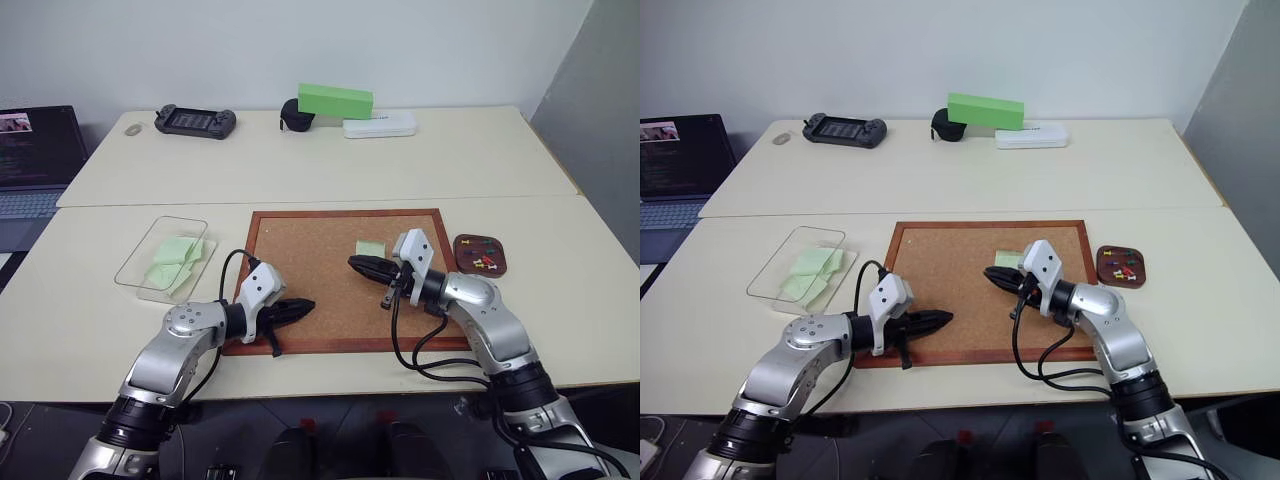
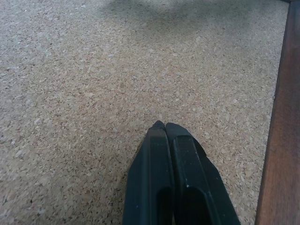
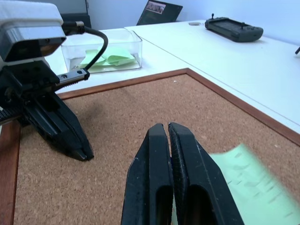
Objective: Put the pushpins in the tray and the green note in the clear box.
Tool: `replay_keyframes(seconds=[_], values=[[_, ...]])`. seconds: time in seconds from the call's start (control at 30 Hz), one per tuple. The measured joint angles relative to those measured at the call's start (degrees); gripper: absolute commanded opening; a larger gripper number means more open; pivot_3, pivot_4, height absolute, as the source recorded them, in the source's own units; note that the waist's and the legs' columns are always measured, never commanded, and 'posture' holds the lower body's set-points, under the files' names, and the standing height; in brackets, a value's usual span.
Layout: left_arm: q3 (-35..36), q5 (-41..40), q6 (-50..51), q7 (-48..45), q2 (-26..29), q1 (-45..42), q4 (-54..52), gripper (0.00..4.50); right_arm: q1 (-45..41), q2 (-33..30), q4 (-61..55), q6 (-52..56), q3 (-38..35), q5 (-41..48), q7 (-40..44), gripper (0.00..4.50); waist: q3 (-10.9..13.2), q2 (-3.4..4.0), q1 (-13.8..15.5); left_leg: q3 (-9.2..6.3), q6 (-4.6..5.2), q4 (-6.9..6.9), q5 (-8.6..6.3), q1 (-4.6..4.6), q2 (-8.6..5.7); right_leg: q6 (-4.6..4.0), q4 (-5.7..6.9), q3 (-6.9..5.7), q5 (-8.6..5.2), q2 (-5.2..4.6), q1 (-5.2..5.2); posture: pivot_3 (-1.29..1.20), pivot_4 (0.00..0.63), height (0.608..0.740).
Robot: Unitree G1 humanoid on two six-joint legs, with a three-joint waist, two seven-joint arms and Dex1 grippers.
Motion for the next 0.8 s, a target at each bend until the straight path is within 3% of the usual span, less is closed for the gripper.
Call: replay_keyframes(seconds=[0.13, 0.23, 0.43, 0.6, 0.7, 0.8], values=[[1.66, -2.27, 4.03, 1.32, -2.55, -0.19, 0.02, 0.0, 0.0, -2.85, -0.01, -0.73, 0.04, -0.89, 0.72, 0.05, 0.01, 0.0, 0.28, -0.01, 0.0, 0.03, 0.0, -0.02, -0.07, 0.0, -0.01, -0.05, 0.0, -0.01, 0.01, 0.0, 0.15, 0.74], [5.11, -8.62, 13.28, 4.7, -6.79, -1.91, 0.66, 0.47, 0.03, -4.8, -0.27, -3.12, 0.31, -2.48, 1.64, 0.0, 0.12, -0.19, 0.33, -0.03, 0.0, 0.08, 0.0, -0.07, -0.04, 0.04, 0.01, -0.06, 0.02, 0.0, 0.01, 0.0, 0.15, 0.74], [23.86, -33.28, 44.28, 15.17, -14.27, -11.6, 5.35, 1.65, 1.22, -9.56, -1.67, -9.91, 1.93, -5.9, 4.77, 0.0, 0.52, -0.68, -0.22, -0.11, -0.06, 0.09, 0.04, -0.19, 0.06, 0.05, 0.12, -0.15, 0.02, 0.08, -0.2, 0.0, 0.15, 0.74], [32.51, -43.53, 58.15, 23.66, -18.29, -15.08, 8.45, 2.61, 1.67, -11.7, -2.34, -16.0, 3.66, -7.54, 7.25, 0.0, 0.6, -0.81, -0.16, -0.09, -0.43, 0.08, 0.22, -0.22, 0.0, 0.05, 0.03, -0.14, 0.02, 0.01, -0.21, 0.0, 0.15, 0.74], [34.23, -45.71, 62.08, 27.53, -20.16, -15.55, 8.85, 3.18, 1.63, -12.35, -2.69, -19.25, 4.37, -8.65, 8.06, 0.0, 0.68, -0.95, -0.06, -0.1, -0.67, 0.09, 0.33, -0.24, -0.01, 0.05, 0.01, -0.14, 0.02, -0.02, -0.2, 0.0, 0.15, 0.74], [37.07, -47.38, 66.37, 32.32, -23.76, -16.55, 10.37, 3.18, 1.43, -13.15, -3.22, -24.56, 5.78, -10.19, 9.1, 0.0, 0.69, -0.98, 0.03, -0.12, -0.8, 0.09, 0.4, -0.24, -0.01, 0.05, 0.02, -0.16, 0.02, -0.02, -0.18, 0.0, 0.15, 0.74]])
